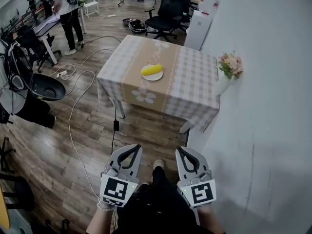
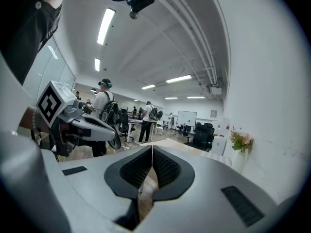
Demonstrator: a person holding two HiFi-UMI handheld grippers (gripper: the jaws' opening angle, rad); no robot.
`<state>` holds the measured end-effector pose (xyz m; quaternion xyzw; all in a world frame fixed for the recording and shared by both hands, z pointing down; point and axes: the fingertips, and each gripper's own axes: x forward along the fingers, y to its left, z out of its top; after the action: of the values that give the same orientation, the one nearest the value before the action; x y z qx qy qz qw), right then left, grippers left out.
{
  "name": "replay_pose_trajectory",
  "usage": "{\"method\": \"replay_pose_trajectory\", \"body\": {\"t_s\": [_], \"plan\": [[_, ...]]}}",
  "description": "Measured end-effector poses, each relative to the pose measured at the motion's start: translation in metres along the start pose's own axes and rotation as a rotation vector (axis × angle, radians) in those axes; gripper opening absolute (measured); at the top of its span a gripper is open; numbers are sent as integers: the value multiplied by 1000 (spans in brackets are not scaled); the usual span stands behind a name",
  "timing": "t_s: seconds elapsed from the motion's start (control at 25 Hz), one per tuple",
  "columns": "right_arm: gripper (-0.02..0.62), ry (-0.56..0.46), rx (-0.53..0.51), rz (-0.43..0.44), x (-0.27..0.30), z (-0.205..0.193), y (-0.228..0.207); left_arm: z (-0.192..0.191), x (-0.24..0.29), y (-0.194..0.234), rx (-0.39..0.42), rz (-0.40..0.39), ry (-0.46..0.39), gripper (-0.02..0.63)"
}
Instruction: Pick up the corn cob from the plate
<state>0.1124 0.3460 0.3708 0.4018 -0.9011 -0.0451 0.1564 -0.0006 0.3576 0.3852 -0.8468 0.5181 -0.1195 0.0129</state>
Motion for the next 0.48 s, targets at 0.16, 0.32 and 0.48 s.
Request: {"method": "replay_pose_trajectory", "body": {"t_s": [0.16,0.32,0.48], "plan": [[41,-7,-8,9,5,3,-2,2,5,1,5,1,1,12],[41,-22,2,7,12,6,-11,6,13,0,-16,5,4,12],[41,-70,7,-5,26,14,-25,9,24,1,16,-3,-2,12]]}}
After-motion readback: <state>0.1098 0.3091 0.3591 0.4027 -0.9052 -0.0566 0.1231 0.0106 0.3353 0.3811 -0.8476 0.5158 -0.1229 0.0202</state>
